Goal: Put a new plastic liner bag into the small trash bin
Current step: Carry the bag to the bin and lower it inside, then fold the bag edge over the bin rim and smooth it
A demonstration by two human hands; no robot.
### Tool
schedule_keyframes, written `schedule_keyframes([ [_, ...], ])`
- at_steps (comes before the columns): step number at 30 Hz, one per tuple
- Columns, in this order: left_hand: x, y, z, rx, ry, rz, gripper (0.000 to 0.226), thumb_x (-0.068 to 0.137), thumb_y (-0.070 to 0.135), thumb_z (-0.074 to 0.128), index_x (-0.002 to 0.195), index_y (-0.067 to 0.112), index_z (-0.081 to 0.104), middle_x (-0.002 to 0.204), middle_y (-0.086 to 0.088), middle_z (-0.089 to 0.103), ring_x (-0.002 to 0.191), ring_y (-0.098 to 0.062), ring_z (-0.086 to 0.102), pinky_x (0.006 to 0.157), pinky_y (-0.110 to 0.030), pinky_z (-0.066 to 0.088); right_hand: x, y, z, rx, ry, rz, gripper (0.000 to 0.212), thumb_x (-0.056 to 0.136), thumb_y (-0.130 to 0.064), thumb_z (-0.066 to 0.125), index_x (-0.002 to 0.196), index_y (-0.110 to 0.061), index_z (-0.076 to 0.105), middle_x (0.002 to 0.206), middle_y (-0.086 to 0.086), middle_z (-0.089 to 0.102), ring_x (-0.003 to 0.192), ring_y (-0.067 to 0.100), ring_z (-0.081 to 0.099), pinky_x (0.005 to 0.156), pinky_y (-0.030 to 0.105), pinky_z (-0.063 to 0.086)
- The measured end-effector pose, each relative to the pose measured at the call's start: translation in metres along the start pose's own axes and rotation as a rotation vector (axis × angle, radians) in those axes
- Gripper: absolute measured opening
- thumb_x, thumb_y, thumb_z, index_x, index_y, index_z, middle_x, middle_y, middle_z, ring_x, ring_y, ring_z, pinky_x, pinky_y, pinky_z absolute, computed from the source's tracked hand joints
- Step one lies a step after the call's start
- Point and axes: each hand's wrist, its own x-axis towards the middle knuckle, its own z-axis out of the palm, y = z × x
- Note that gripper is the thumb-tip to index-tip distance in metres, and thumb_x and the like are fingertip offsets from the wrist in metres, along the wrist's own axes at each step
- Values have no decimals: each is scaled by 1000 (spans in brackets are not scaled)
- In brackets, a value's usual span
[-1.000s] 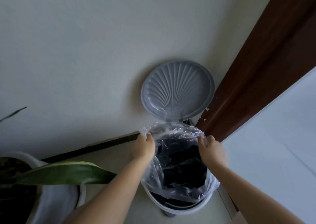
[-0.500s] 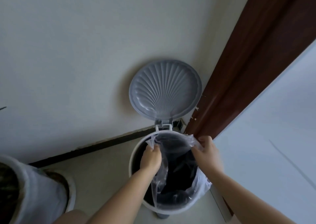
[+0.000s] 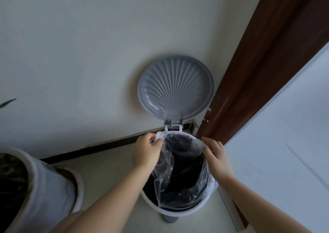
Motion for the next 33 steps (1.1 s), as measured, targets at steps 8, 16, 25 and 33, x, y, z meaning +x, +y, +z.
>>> schedule_keyframes([
  [8,18,-11,-28,-627,-125,-495,14,78,9,54,70,9,66,68,-6,64,41,-11,49,37,-18,41,13,5,1,-119,65,3,7,86,-27,65,90,-29,70,93,-6,56,83,8,54,69,25,39],
  [16,32,-15,-41,-387,-415,-456,29,80,41,53,80,14,61,46,7,41,32,-9,21,35,-16,16,32,11,-1,58,217,147,34,81,-41,68,77,-9,56,68,4,59,60,17,51,54,32,42],
  [25,60,-44,-25,-238,-77,-306,44,83,53,59,74,10,65,79,-12,63,62,-20,53,57,-29,39,60,22,4,17,265,190,27,88,-44,57,74,-21,57,63,1,61,57,18,55,52,30,41],
  [33,73,-72,-9,33,-56,-270,47,79,57,62,55,17,57,52,-4,56,51,-24,54,55,-31,42,60,49,6,-149,185,275,28,87,-34,62,67,-13,61,63,6,63,61,23,59,56,33,46],
])
